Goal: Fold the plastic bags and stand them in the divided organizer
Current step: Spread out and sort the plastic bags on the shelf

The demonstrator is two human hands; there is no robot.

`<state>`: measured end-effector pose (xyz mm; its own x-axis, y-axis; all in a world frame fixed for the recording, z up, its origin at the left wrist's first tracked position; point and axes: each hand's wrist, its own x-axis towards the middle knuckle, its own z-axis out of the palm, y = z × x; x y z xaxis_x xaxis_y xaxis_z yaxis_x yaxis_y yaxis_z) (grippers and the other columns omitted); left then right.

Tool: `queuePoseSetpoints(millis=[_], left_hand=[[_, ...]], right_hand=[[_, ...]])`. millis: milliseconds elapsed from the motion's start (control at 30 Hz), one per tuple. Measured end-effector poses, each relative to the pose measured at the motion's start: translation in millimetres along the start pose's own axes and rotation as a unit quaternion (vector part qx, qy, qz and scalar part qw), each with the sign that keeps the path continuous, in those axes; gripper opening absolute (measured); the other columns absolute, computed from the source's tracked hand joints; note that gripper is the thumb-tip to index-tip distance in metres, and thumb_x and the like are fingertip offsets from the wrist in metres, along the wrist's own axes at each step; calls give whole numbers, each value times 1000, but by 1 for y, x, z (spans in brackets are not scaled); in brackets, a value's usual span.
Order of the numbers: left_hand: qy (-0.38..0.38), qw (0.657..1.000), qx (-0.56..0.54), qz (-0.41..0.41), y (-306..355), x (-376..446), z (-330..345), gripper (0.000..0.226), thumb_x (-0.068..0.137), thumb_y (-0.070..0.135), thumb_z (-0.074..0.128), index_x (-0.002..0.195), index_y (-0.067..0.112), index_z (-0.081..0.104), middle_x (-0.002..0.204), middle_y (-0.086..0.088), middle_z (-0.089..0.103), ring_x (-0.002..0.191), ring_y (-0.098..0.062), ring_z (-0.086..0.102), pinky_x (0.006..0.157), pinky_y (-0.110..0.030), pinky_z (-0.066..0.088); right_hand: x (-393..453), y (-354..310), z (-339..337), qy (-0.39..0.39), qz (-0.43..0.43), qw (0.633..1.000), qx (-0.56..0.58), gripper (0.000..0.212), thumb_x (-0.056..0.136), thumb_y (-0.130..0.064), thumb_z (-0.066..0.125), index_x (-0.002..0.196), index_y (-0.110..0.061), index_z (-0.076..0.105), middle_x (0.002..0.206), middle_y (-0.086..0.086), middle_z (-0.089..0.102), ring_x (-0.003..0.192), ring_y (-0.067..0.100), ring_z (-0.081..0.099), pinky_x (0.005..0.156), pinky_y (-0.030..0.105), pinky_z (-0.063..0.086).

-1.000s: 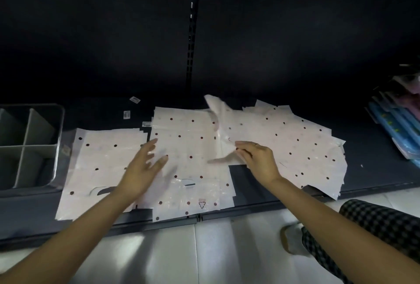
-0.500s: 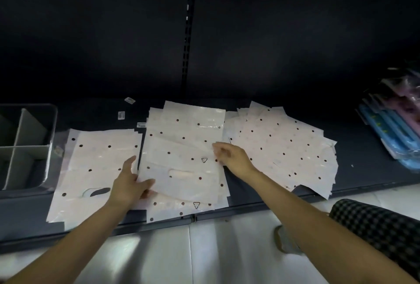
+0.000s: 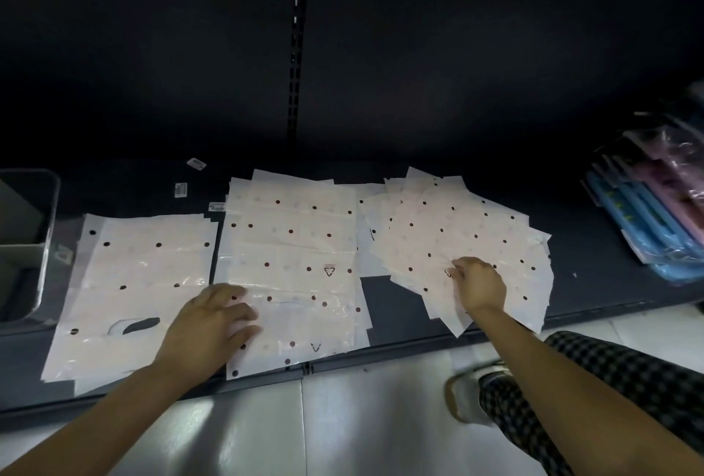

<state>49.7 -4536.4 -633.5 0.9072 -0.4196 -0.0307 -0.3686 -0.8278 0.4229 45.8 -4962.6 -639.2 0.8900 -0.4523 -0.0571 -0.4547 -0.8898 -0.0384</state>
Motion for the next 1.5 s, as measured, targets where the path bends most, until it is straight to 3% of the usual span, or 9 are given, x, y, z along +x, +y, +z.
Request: queuePoseSetpoints(millis=[100,267,400,500,633,800,967,1233,1500], left_hand=[[-52,997,-51,-18,-2,-1,4,24,86,36,66,106,23,71,136,2,53,133,-17,39,112,-30,25],[-78,995,-69,-6,12,2,1,32,89,42,58,118,31,63,136,14,49,138,-6,29,111,-20,18],[-79,945,-309,-74,44,8,-6,43,80,48,61,121,37,55,126,16,55,119,1,47,95,-7,31],[-122,872,-458,-122,59,16,-13,69,71,53,70,131,43,38,122,10,55,113,-5,56,99,-27,42],[-49,915,-364,-167,55,25,-19,79,80,20,74,141,37,28,89,3,55,72,-14,60,69,-27,48],[70,945,-248,-200,19,27,-19,73,85,-5,59,145,26,31,83,-6,60,73,-21,56,66,-29,38],[94,944,-222,-225,-7,25,-12,47,88,-5,55,129,18,55,88,-11,59,79,-26,56,70,-29,38],[16,956,-222,-191,8,24,5,31,91,13,58,122,17,61,121,-15,49,94,-26,53,89,-30,39],[141,957,-206,-149,27,20,-10,33,88,10,62,121,13,58,131,-10,44,118,-28,47,92,-32,39]], right_hand=[[-3,-7,-5,34,12,999,20,22,95,-27,52,99,-12,68,98,8,67,90,27,60,62,26,40],[-18,-59,-24,61,-24,978,198,15,94,-20,53,90,-9,62,81,4,66,72,24,59,59,27,39],[-46,-128,-37,4,-90,938,335,13,92,-24,58,81,-18,55,69,-7,63,60,15,62,51,24,46],[-69,-174,-40,-81,-95,887,445,17,92,-23,58,76,-21,51,73,6,68,59,14,66,54,29,55],[-86,-206,-36,-180,-134,815,534,6,92,-16,57,87,-14,59,82,0,67,79,15,67,76,24,55],[-58,-159,-25,-80,-146,915,368,28,93,-21,55,120,-14,59,124,2,60,115,16,54,99,24,40],[-17,-51,-7,-76,29,988,132,64,94,-38,50,147,-10,27,156,10,22,143,25,18,114,34,25],[-17,-9,-2,10,39,995,88,25,97,-23,50,112,-12,66,117,9,63,107,27,56,78,33,48],[-35,-70,-26,88,-22,963,254,22,95,-21,54,91,-3,66,82,11,69,71,24,59,61,27,37]])
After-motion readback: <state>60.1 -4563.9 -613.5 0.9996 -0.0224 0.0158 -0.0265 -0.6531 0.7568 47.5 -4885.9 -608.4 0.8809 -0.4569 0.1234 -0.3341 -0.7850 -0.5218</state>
